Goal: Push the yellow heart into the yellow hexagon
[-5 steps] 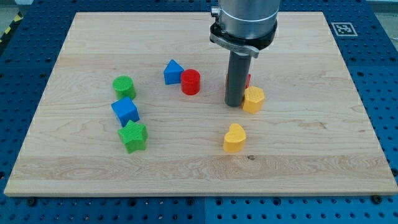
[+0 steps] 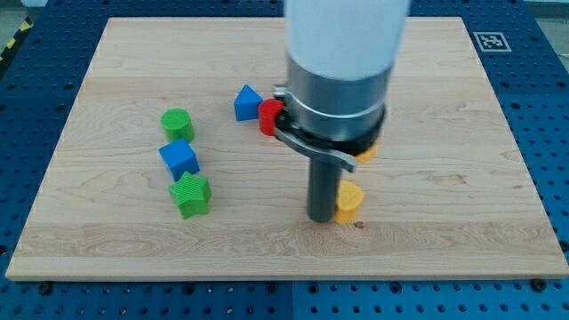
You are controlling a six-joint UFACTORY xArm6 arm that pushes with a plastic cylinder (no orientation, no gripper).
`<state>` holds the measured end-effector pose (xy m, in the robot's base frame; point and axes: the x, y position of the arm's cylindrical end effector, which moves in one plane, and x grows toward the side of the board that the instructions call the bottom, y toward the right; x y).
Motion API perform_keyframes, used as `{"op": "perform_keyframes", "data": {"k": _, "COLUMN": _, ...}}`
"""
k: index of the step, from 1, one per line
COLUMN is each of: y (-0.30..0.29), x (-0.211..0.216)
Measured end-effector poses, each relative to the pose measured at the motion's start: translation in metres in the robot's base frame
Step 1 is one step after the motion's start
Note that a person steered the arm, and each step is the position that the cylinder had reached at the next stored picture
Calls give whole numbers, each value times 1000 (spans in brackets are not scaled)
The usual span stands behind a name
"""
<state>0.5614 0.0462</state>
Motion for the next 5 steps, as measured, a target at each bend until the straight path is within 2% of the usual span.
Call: {"op": "perform_keyframes", "data": {"k": 5, "y": 79, "x": 3}}
